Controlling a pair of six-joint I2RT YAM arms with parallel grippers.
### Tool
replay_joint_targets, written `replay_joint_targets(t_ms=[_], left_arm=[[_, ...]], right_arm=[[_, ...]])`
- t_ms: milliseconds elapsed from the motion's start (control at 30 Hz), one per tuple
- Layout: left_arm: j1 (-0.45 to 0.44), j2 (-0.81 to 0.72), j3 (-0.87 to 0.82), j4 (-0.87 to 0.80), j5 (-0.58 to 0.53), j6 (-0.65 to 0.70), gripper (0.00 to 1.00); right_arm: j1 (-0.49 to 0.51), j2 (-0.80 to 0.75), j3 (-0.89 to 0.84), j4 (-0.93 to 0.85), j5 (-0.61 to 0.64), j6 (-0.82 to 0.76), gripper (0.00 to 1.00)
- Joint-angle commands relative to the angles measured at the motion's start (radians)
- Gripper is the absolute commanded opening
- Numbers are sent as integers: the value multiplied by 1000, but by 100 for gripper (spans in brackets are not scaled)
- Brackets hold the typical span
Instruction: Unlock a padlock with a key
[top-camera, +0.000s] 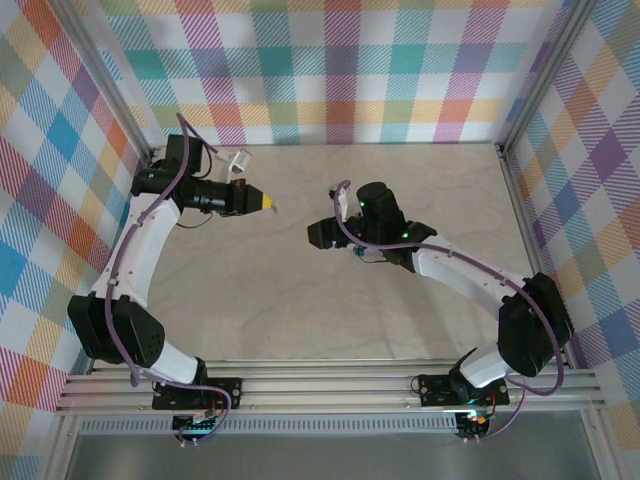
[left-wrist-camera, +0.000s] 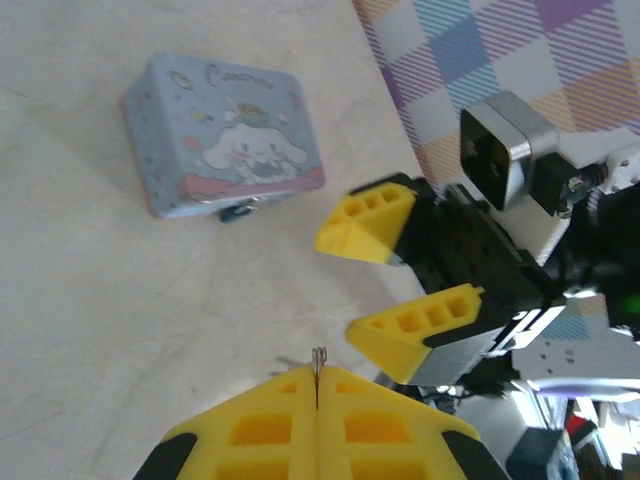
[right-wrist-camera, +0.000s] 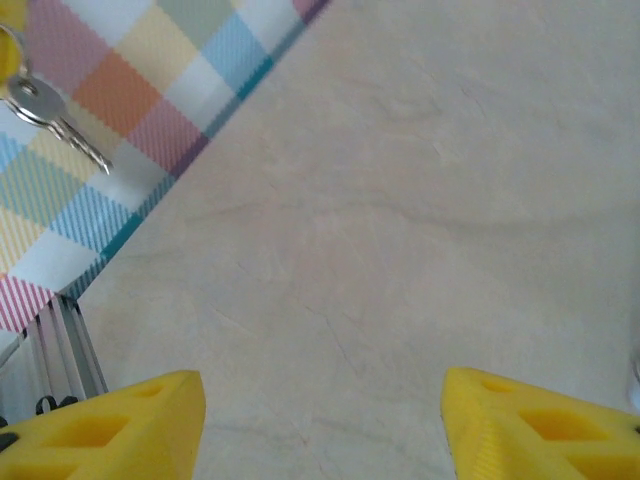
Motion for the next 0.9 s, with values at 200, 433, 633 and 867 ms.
replay_joint_targets(t_ms=[200, 433, 633, 867], left_arm=[[-67, -34, 21, -17, 38, -91, 0], [-80, -52, 31, -32, 43, -109, 0], [-81, -54, 31, -43, 19, -107, 0], [-81, -55, 18, -47, 10, -106, 0]], right_arm=[[77, 93, 69, 245, -87, -224, 64], [103, 136, 88, 323, -112, -285, 56], [108, 137, 65, 391, -144, -307, 37], [108, 110, 91, 273, -146, -325, 6]])
